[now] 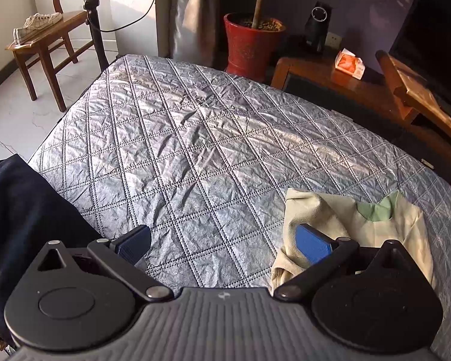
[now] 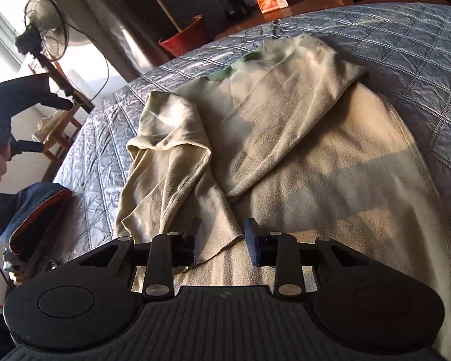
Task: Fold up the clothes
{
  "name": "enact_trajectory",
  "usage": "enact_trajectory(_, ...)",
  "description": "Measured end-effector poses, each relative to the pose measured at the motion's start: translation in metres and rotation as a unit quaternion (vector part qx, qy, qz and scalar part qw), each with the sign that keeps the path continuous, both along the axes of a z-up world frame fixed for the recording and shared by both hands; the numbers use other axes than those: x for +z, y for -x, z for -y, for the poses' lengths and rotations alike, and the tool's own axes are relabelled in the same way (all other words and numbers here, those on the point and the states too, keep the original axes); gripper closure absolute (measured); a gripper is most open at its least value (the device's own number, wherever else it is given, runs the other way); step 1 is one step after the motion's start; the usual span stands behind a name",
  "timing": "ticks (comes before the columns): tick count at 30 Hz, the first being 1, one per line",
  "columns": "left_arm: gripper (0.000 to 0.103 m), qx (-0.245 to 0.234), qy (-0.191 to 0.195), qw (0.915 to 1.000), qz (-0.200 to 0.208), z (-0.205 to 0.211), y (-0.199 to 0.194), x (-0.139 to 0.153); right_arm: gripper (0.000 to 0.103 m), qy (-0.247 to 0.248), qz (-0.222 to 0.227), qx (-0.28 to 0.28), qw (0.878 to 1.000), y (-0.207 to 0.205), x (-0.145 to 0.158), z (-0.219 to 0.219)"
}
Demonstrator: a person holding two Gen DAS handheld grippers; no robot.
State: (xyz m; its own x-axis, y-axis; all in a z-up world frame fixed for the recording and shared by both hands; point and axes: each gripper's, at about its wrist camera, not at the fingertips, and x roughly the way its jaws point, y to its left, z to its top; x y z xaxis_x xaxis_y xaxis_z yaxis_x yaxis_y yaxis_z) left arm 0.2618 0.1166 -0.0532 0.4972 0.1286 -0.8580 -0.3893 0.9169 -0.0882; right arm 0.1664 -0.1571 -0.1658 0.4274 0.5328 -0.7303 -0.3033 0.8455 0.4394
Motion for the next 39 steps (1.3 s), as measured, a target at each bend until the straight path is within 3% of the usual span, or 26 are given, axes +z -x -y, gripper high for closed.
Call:
enact_trajectory(2, 0.001, -0.001, -0.001, 1.0000, -0.001, 0.000, 0.000, 0.000, 0.085, 0.034, 0.012, 0.038, 0.999, 0.003, -0.002, -0.014)
enact_trajectory(3, 0.001, -0.002, -0.001, 1.0000, -0.001, 0.000, 0.000, 0.000, 0.102, 0.048, 0.021, 0.054, 0.997, 0.006, -0.002, -0.019)
enact_trajectory(6, 0.001, -0.001, 0.001, 1.0000, 0.001, -0.001, 0.001, 0.001, 0.103, 0.057, 0.057, 0.043, 0.996, 0.007, 0.019, -0.012)
enact_trajectory(10, 0.001, 0.001, 0.003, 1.0000, 0.001, -0.003, 0.002, 0.002, 0.103, 0.100, 0.167, 0.033, 0.980, -0.003, 0.073, 0.004)
enact_trajectory(13, 0.001, 0.001, 0.003, 1.0000, 0.000, -0.002, 0.001, 0.002, 0.102, 0.129, 0.273, 0.032, 0.953, 0.000, 0.120, 0.011)
enact_trajectory(15, 0.001, -0.002, 0.002, 1.0000, -0.001, 0.000, 0.001, 0.002, 0.102, 0.143, 0.303, 0.025, 0.942, 0.004, 0.132, 0.015)
enact_trajectory(16, 0.001, -0.004, 0.001, 1.0000, -0.001, 0.001, 0.000, 0.001, 0.102, 0.151, 0.297, 0.019, 0.943, 0.002, 0.130, 0.018)
enact_trajectory(18, 0.001, -0.007, 0.000, 1.0000, -0.002, 0.003, 0.000, 0.001, 0.101, 0.143, 0.219, 0.009, 0.965, -0.015, 0.109, 0.030)
enact_trajectory(20, 0.001, -0.010, -0.002, 0.9999, -0.003, 0.005, 0.000, 0.000, 0.099, 0.131, 0.159, -0.018, 0.978, -0.028, 0.086, 0.044)
enact_trajectory(23, 0.001, -0.009, -0.006, 0.9999, -0.002, 0.003, 0.000, 0.000, 0.080, 0.107, 0.097, -0.068, 0.987, -0.042, 0.058, 0.065)
enact_trajectory(25, 0.001, -0.002, -0.015, 0.9999, 0.000, 0.000, 0.001, 0.002, 0.073, 0.094, 0.112, -0.084, 0.986, -0.036, 0.057, 0.070)
enact_trajectory(27, 0.001, 0.004, -0.028, 0.9996, 0.002, -0.003, 0.001, 0.005, 0.072, 0.097, 0.126, -0.061, 0.985, -0.034, 0.057, 0.059)
enact_trajectory(30, 0.001, 0.013, -0.042, 0.9990, 0.000, -0.009, 0.002, 0.005, 0.061, 0.097, 0.149, -0.001, 0.984, -0.034, 0.058, 0.030)
enact_trajectory(31, 0.001, 0.017, -0.041, 0.9990, -0.002, -0.011, 0.002, 0.005, 0.052, 0.103, 0.162, 0.025, 0.981, -0.034, 0.059, 0.015)
enact_trajectory(34, 0.001, 0.028, -0.039, 0.9988, -0.002, -0.018, 0.004, 0.005, 0.044, 0.119, 0.208, 0.106, 0.965, -0.036, 0.065, -0.035)
enact_trajectory(36, 0.001, 0.028, -0.041, 0.9988, -0.006, -0.018, 0.005, 0.004, 0.041, 0.107, 0.217, 0.128, 0.962, -0.050, 0.069, -0.059)
enact_trajectory(37, 0.001, 0.027, -0.042, 0.9987, -0.008, -0.018, 0.006, 0.003, 0.035, 0.093, 0.211, 0.131, 0.964, -0.065, 0.072, -0.070)
enact_trajectory(39, 0.001, 0.025, -0.044, 0.9986, -0.014, -0.018, 0.006, 0.000, 0.035, 0.060, 0.194, 0.132, 0.970, -0.097, 0.076, -0.089)
